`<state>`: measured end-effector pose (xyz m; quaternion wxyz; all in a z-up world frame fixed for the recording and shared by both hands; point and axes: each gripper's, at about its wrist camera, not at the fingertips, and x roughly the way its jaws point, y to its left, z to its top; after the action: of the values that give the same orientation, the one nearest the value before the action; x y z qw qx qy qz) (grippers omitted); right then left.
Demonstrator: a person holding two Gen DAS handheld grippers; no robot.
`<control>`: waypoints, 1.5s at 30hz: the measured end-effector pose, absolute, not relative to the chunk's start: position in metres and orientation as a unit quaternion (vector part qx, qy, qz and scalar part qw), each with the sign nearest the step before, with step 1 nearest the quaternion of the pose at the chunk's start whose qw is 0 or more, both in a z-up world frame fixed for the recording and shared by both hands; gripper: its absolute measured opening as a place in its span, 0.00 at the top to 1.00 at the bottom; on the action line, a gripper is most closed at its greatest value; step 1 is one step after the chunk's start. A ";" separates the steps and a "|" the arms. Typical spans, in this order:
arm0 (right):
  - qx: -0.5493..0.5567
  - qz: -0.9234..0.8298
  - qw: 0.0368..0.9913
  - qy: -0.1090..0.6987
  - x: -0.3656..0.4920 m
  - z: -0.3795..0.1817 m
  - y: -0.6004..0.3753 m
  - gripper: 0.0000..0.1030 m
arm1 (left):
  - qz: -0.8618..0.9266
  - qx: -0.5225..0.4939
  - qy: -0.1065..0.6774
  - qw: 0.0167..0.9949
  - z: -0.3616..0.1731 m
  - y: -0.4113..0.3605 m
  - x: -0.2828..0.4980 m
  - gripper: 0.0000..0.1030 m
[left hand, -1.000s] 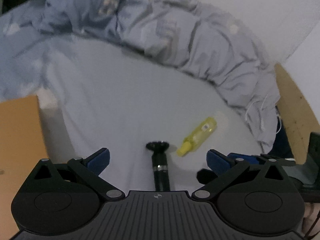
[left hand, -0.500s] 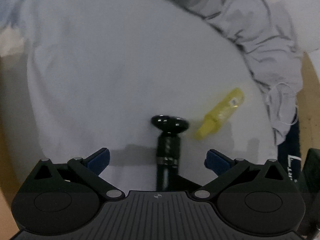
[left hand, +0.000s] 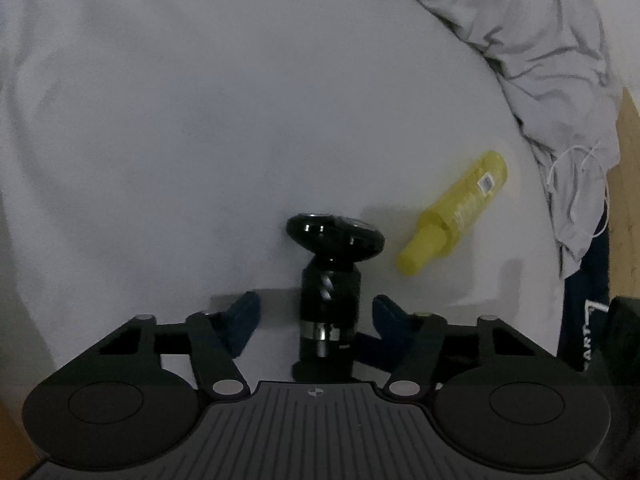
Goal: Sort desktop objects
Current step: 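Close the left tool's fingers around the black tripod stick, then lift the black tripod stick with the left tool toward the box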
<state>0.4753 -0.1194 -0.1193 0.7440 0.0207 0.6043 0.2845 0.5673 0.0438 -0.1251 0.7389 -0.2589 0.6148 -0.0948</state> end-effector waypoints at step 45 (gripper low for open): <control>0.016 0.272 0.824 0.496 0.350 -0.007 -0.047 0.68 | -0.095 -0.293 0.516 0.799 0.050 0.040 0.456 0.64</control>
<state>0.3504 -0.0466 -0.0065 0.8241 0.0159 0.4963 0.2725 0.4561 0.0402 0.0503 0.7995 -0.2928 0.5158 -0.0952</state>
